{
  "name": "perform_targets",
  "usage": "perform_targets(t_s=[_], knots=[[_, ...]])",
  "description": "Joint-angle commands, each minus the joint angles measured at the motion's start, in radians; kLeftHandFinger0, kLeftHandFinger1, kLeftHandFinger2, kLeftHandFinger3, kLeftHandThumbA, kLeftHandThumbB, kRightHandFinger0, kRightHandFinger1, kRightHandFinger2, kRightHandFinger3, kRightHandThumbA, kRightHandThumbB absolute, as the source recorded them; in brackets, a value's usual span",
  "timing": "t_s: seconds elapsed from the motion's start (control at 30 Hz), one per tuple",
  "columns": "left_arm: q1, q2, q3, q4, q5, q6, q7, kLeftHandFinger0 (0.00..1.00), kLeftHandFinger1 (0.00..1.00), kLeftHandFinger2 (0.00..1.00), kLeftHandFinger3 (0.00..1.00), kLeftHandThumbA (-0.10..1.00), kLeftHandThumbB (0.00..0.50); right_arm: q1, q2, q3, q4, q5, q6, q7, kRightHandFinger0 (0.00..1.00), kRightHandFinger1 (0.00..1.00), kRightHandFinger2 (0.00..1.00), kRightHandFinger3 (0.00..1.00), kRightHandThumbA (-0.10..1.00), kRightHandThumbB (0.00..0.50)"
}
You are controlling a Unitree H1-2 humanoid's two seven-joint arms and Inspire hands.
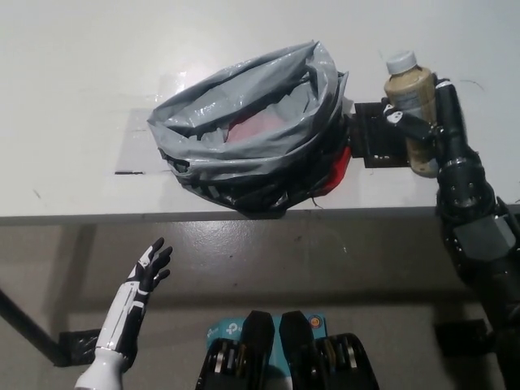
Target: Use the right hand to pick up a bottle of protein shake and place it into a plastic bag on the left side
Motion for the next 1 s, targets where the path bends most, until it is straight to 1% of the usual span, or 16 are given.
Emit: perform_targets(t_s=[0.0,0.03,0.1,0.13,0.17,0.2,0.23,0.3,0.33,0.4,0.47,0.53,0.63,0.77,0.87,0.97], knots=[[-0.012,0.009,0.011,-0.026,-0.021,-0.016,-0.014,1.00,1.00,1.00,1.00,1.00,0.043,-0.084,-0.035,0.035,-0.123,-0.080,-0.047,-0.073,0.00,0.36,0.76,0.80,-0.10,0.105],[-0.011,0.009,0.011,-0.025,-0.023,-0.019,-0.016,1.00,1.00,1.00,1.00,1.00,0.035,-0.123,-0.033,0.049,-0.226,-0.106,-0.013,-0.055,0.00,0.36,0.77,0.81,-0.10,0.117],[-0.011,0.009,0.011,-0.025,-0.023,-0.022,-0.016,1.00,1.00,1.00,1.00,1.00,0.036,-0.146,-0.034,0.064,-0.272,-0.126,-0.006,-0.048,0.00,0.36,0.79,0.80,-0.10,0.119],[-0.010,0.010,0.011,-0.026,-0.023,-0.021,-0.017,1.00,1.00,1.00,1.00,1.00,0.032,-0.172,-0.034,0.086,-0.295,-0.154,-0.019,-0.046,0.00,0.35,0.79,0.83,-0.10,0.117],[-0.009,0.011,0.011,-0.027,-0.023,-0.021,-0.018,1.00,1.00,1.00,1.00,1.00,0.031,-0.183,-0.034,0.098,-0.307,-0.170,-0.025,-0.047,0.08,0.44,0.88,0.92,-0.10,0.081],[-0.006,0.012,0.011,-0.025,-0.024,-0.024,-0.020,1.00,1.00,1.00,1.00,1.00,0.037,-0.215,-0.025,0.123,-0.336,-0.205,0.001,-0.045,0.12,0.35,0.74,0.81,-0.10,0.122],[-0.005,0.012,0.011,-0.025,-0.025,-0.023,-0.021,1.00,1.00,1.00,1.00,1.00,0.039,-0.230,-0.018,0.135,-0.351,-0.220,0.025,-0.042,0.13,0.33,0.71,0.80,-0.10,0.125],[-0.005,0.012,0.011,-0.025,-0.025,-0.023,-0.021,1.00,1.00,1.00,1.00,1.00,0.039,-0.231,-0.019,0.140,-0.357,-0.221,0.032,-0.043,0.01,0.30,0.70,0.80,-0.10,0.136],[-0.002,0.011,0.010,-0.023,-0.024,-0.027,-0.022,1.00,1.00,1.00,1.00,1.00,0.055,-0.275,0.008,0.154,-0.382,-0.216,0.065,-0.005,0.00,0.30,0.73,0.81,-0.10,0.148],[0.002,0.010,0.009,-0.023,-0.023,-0.029,-0.022,1.00,1.00,1.00,1.00,1.00,0.059,-0.302,0.023,0.167,-0.385,-0.217,0.069,0.009,0.00,0.32,0.73,0.83,-0.10,0.160],[0.006,0.010,0.009,-0.025,-0.015,-0.026,-0.019,1.00,1.00,1.00,1.00,1.00,0.043,-0.370,0.050,0.212,-0.310,-0.254,0.026,-0.009,0.00,0.32,0.71,0.81,-0.10,0.138],[0.006,0.010,0.009,-0.025,-0.015,-0.026,-0.019,1.00,1.00,1.00,1.00,1.00,0.043,-0.372,0.049,0.216,-0.307,-0.253,0.026,-0.012,0.00,0.32,0.70,0.81,-0.10,0.139],[0.004,0.009,0.008,-0.025,-0.015,-0.019,-0.021,1.00,1.00,1.00,1.00,1.00,0.034,-0.470,0.105,0.312,-0.177,-0.346,0.003,-0.064,0.00,0.28,0.66,0.79,-0.10,0.160],[0.005,0.010,0.006,-0.025,-0.010,-0.023,-0.022,1.00,1.00,1.00,1.00,1.00,0.019,-0.497,0.121,0.345,-0.126,-0.358,-0.003,-0.089,0.00,0.29,0.66,0.80,-0.10,0.154],[0.007,0.019,0.018,-0.046,-0.022,-0.007,-0.023,1.00,1.00,1.00,1.00,1.00,0.024,-0.540,0.198,0.399,-0.028,-0.390,0.033,-0.086,0.00,0.32,0.68,0.85,-0.10,0.147],[0.003,0.019,0.018,-0.044,-0.025,-0.012,-0.024,1.00,1.00,1.00,1.00,1.00,0.022,-0.530,0.224,0.425,0.006,-0.402,0.033,-0.100,0.00,0.35,0.73,0.92,-0.10,0.165]])
